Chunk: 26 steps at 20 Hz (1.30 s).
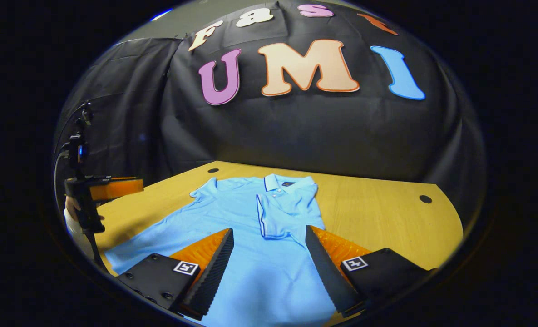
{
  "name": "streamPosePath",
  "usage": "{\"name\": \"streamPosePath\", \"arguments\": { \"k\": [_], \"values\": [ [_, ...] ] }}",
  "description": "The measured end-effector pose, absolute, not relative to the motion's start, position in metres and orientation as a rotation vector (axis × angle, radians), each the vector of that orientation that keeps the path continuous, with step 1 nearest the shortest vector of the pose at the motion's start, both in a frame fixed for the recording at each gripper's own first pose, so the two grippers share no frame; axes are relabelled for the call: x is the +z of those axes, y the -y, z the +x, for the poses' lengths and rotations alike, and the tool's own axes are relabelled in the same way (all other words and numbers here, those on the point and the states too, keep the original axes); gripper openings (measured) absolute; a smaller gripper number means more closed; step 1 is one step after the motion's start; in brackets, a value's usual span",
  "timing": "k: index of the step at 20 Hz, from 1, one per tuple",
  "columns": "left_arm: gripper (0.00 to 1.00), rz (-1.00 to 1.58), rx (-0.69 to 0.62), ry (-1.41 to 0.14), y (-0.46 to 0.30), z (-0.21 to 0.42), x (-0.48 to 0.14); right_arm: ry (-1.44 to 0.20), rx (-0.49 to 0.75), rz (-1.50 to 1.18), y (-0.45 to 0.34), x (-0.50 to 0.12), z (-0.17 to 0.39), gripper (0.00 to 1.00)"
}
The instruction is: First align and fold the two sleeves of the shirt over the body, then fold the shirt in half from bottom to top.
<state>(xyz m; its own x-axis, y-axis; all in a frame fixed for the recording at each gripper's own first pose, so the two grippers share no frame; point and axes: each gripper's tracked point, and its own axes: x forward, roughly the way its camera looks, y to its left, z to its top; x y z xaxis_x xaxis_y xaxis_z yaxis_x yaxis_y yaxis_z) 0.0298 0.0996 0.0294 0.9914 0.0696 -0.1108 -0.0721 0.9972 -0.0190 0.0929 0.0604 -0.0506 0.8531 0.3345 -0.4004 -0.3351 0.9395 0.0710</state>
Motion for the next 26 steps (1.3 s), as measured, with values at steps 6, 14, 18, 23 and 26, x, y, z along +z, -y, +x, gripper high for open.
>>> {"name": "streamPosePath", "arguments": {
  "k": [6,14,18,23,26],
  "values": [
    [0.94,-0.081,0.012,-0.208,-0.129,0.099,0.032,-0.401,0.266,-0.01,-0.013,-0.05,0.046,0.98],
    [0.94,-0.097,0.013,-0.419,-0.15,0.183,-0.016,-0.401,0.234,0.008,0.004,-0.049,0.001,0.98],
    [0.94,-0.095,0.035,-0.489,-0.151,0.214,-0.036,-0.387,0.219,0.011,0.01,-0.045,-0.009,0.98],
    [0.92,-0.041,0.071,-0.54,-0.157,0.228,-0.055,-0.375,0.166,0.016,0.033,-0.041,-0.013,0.98],
    [0.89,-0.042,0.082,-0.543,-0.16,0.227,-0.058,-0.39,0.152,0.056,0.041,-0.049,-0.013,0.98]
  ]
}}
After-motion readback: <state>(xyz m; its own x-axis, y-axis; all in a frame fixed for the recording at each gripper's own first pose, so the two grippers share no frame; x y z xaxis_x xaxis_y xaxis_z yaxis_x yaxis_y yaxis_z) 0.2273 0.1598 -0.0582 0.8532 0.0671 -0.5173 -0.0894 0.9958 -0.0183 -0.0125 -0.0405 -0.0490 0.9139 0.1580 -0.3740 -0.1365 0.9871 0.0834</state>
